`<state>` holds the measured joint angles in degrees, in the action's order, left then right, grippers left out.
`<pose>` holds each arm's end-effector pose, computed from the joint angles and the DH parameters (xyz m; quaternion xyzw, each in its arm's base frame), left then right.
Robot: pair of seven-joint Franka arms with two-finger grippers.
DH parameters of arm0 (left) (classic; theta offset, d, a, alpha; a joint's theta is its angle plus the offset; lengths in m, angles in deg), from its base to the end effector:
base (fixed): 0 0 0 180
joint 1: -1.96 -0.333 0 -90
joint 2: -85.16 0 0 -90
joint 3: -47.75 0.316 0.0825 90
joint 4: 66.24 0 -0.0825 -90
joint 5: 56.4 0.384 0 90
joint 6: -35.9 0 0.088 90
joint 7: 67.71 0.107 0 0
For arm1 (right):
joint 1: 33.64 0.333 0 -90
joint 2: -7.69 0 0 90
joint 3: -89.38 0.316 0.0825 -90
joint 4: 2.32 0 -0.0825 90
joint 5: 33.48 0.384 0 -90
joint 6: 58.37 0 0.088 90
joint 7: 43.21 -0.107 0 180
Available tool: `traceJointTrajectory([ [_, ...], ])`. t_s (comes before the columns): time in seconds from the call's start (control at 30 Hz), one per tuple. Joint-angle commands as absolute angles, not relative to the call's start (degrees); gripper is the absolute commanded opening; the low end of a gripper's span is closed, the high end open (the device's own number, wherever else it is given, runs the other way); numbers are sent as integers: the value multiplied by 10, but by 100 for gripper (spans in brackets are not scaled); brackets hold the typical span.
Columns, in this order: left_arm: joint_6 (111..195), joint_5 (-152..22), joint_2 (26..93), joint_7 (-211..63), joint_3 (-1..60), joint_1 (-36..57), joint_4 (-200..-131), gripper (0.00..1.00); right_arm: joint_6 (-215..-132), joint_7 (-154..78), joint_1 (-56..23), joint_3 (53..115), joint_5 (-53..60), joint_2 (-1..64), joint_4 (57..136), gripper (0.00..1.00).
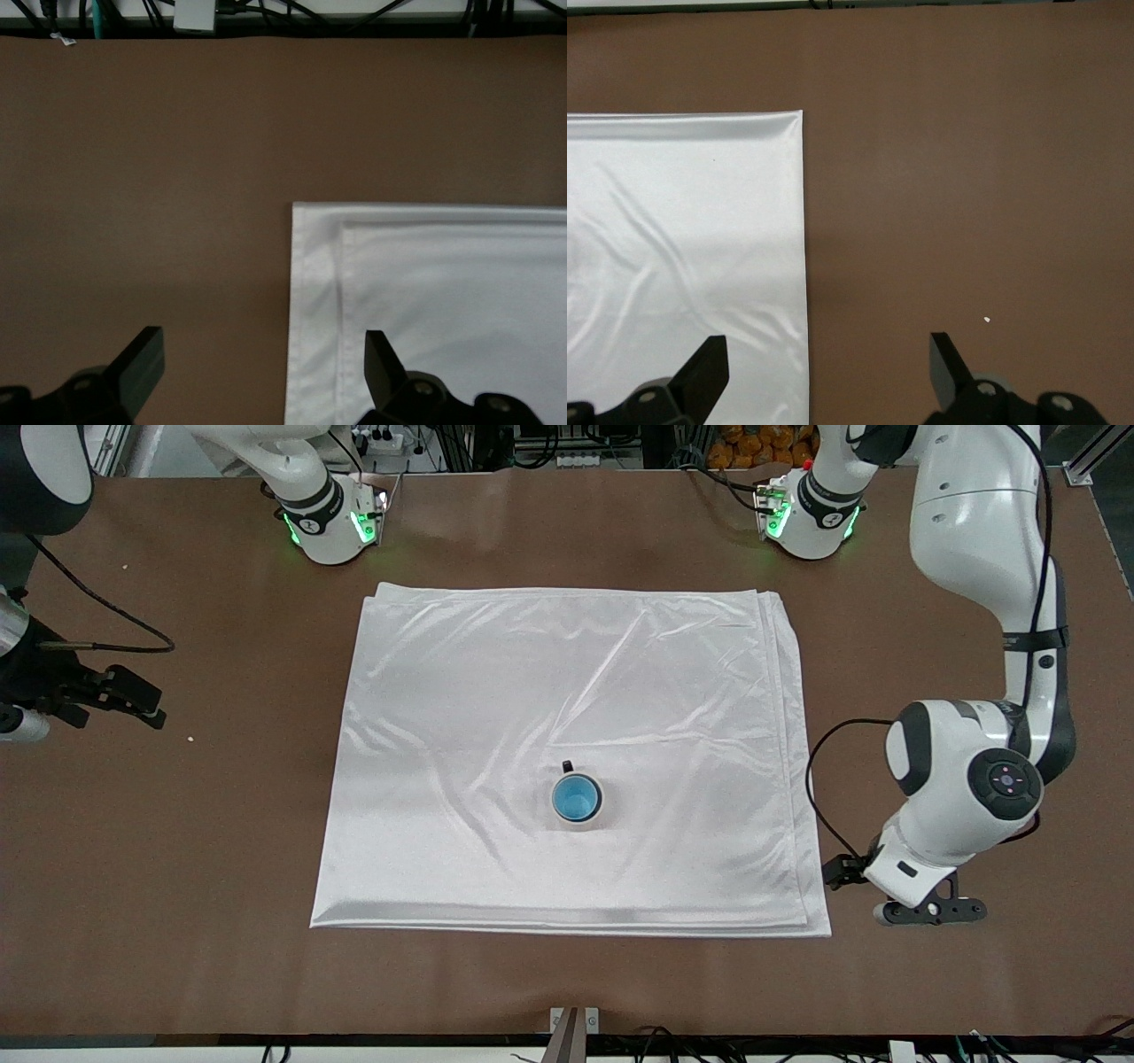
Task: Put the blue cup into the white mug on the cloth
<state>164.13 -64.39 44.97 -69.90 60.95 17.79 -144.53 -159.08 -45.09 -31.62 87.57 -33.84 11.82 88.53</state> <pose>0.7449 -0.0776 0.3295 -0.9955 -0.0008 -0.0947 0.0086 0.5930 0.0023 0.5934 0.9986 -0.0140 0.0501 0.0033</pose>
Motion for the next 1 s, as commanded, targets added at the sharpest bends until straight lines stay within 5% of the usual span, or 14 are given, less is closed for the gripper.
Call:
traceJointTrajectory([
  [0.0,1603,-641,490,-660,584,137,-1460,100,-1591,-445,-310,870,-337,101,901,100],
  [0.47,1525,-644,720,-667,542,76,-1633,100,-1590,-446,-313,870,-337,101,886,100],
  [0.8,1371,-609,852,-667,537,71,-1638,100,-1590,-446,-312,871,-337,100,886,100],
  [0.97,1321,-540,889,-667,471,24,-1632,100,-1587,-446,-312,870,-337,100,886,100],
])
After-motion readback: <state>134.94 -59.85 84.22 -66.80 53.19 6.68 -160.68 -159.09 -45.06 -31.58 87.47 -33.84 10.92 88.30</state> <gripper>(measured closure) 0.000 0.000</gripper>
